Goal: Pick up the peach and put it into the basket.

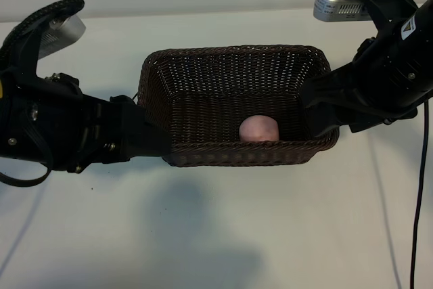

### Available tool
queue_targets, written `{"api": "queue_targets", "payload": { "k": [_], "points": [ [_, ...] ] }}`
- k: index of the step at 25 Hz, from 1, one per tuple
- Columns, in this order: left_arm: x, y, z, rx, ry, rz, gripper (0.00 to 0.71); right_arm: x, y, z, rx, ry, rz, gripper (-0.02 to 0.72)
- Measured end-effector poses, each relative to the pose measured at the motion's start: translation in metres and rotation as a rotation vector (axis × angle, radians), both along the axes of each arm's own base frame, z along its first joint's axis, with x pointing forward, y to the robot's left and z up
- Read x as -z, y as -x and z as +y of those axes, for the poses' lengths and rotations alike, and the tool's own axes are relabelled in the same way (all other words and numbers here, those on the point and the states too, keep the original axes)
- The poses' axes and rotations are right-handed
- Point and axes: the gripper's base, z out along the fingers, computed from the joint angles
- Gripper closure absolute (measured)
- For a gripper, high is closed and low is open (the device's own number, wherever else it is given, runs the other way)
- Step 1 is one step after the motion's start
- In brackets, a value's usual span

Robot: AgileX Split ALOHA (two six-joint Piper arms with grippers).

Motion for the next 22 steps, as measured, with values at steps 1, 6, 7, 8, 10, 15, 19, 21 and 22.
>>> {"api": "queue_targets", "payload": {
  "k": [1,6,7,8,10,15,19,21,22],
  "points": [
    [0.000,0.000,0.000,0.000,0.000,0.000,0.157,0.000,0.000,0.000,0.001,-0.003,0.000,0.194],
    [0.000,0.000,0.000,0.000,0.000,0.000,0.157,-0.010,0.011,0.002,-0.018,-0.027,-0.023,0.194],
    [0.000,0.000,0.000,0.000,0.000,0.000,0.157,-0.013,0.014,0.003,-0.021,-0.035,-0.030,0.194],
    [0.000,0.000,0.000,0.000,0.000,0.000,0.157,-0.016,0.018,0.004,-0.024,-0.040,-0.035,0.194],
    [0.000,0.000,0.000,0.000,0.000,0.000,0.157,-0.018,0.023,0.006,-0.032,-0.049,-0.042,0.194],
    [0.000,0.000,0.000,0.000,0.000,0.000,0.157,-0.018,0.025,0.009,-0.031,-0.043,-0.045,0.194],
    [0.000,0.000,0.000,0.000,0.000,0.000,0.157,-0.018,0.024,0.009,-0.029,-0.044,-0.046,0.194],
    [0.000,0.000,0.000,0.000,0.000,0.000,0.157,-0.018,0.024,0.009,-0.029,-0.044,-0.046,0.194],
    [0.000,0.000,0.000,0.000,0.000,0.000,0.157,-0.018,0.024,0.009,-0.029,-0.043,-0.046,0.194]
  ]
}}
